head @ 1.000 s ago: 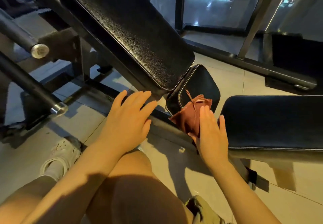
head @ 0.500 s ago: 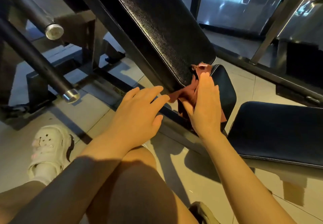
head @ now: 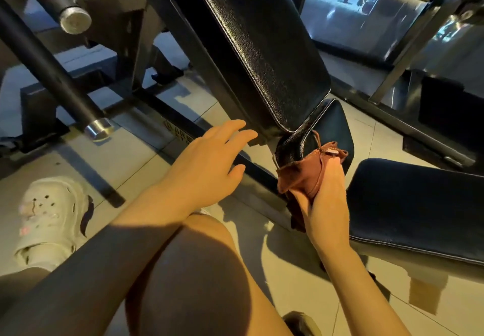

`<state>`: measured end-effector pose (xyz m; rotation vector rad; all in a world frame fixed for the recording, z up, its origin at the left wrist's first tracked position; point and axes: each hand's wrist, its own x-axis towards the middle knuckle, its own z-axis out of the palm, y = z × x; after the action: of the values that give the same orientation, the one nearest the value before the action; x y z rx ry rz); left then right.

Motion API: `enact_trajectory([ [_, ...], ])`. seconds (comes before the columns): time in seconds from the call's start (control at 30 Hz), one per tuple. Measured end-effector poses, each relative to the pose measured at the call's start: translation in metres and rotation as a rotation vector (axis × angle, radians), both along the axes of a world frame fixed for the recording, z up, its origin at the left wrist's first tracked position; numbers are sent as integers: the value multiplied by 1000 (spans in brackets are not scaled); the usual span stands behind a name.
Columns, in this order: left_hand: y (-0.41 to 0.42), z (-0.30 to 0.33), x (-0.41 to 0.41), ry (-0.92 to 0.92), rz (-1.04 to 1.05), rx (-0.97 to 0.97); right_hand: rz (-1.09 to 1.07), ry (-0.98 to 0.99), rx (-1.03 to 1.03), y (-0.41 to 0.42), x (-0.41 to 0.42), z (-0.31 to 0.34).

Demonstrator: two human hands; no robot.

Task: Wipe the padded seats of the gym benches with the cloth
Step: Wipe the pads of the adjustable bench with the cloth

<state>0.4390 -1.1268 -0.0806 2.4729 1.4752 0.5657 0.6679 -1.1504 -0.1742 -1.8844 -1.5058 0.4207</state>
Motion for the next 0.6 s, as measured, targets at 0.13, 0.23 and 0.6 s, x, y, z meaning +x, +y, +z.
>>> enact_trajectory([
  [0.13, 5, -12, 6, -158, 50, -40, -11, -79, 136, 13, -11, 9],
  [0.23, 11, -23, 18, -227, 41, -107, -12, -153, 169, 22, -11, 13],
  [0.6, 14, -24, 36, -239, 44, -260, 247, -283, 460, 44, -12, 23],
])
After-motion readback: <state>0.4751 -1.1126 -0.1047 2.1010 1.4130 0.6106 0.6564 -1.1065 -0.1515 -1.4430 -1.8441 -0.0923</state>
